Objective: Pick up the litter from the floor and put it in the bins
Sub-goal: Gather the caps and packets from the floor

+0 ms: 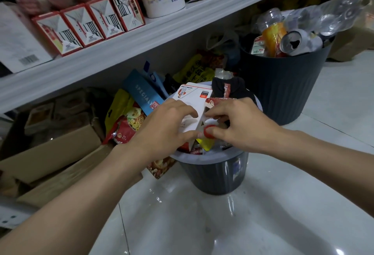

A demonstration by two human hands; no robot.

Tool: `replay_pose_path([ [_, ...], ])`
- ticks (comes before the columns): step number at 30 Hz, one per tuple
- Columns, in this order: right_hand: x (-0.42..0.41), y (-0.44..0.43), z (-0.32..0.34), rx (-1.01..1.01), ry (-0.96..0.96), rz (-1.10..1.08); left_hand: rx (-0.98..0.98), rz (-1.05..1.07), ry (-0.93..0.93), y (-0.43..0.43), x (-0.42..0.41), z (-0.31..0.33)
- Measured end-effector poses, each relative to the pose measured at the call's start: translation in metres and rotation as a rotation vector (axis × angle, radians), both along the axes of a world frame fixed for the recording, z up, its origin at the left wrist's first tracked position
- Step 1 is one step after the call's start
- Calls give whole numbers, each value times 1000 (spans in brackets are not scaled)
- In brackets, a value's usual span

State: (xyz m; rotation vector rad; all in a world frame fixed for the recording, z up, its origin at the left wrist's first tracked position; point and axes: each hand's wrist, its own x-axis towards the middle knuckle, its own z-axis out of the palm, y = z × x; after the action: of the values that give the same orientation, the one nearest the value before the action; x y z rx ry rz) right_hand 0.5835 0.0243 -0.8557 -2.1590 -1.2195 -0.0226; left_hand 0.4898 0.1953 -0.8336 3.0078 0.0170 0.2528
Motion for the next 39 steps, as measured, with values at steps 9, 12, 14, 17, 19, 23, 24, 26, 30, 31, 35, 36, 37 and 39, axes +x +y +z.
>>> replay_pose_path([
  [9,3,-4,-2,-17,-51,44,7,25,20,-3,-3,2],
  [12,8,-12,1,-41,-108,14,6,21,-14,-9,3,3],
  [14,11,-22,4,-64,-157,-41,16,13,-58,-16,9,3],
  [17,19,-41,10,-123,-232,-137,37,-12,-125,-31,23,6],
  [19,25,-58,14,-184,-252,-220,47,-36,-155,-44,34,8],
  [23,36,-98,17,-274,-262,-381,58,-94,-159,-79,60,12],
  [24,38,-109,17,-288,-256,-422,56,-110,-160,-91,67,11],
  [26,40,-132,16,-312,-232,-504,65,-143,-167,-117,81,9],
  [30,37,-187,12,-337,-206,-655,129,-283,-171,-180,106,2],
  [31,35,-203,11,-338,-207,-700,134,-323,-172,-195,111,2],
  [35,18,-272,6,-423,-161,-882,139,-455,-178,-258,126,-1],
  [36,13,-290,4,-453,-141,-925,152,-489,-173,-274,129,-3],
  [37,7,-308,3,-478,-128,-966,163,-525,-164,-290,130,-5],
  [39,-5,-344,-1,-529,-102,-1042,180,-591,-149,-319,130,-8],
])
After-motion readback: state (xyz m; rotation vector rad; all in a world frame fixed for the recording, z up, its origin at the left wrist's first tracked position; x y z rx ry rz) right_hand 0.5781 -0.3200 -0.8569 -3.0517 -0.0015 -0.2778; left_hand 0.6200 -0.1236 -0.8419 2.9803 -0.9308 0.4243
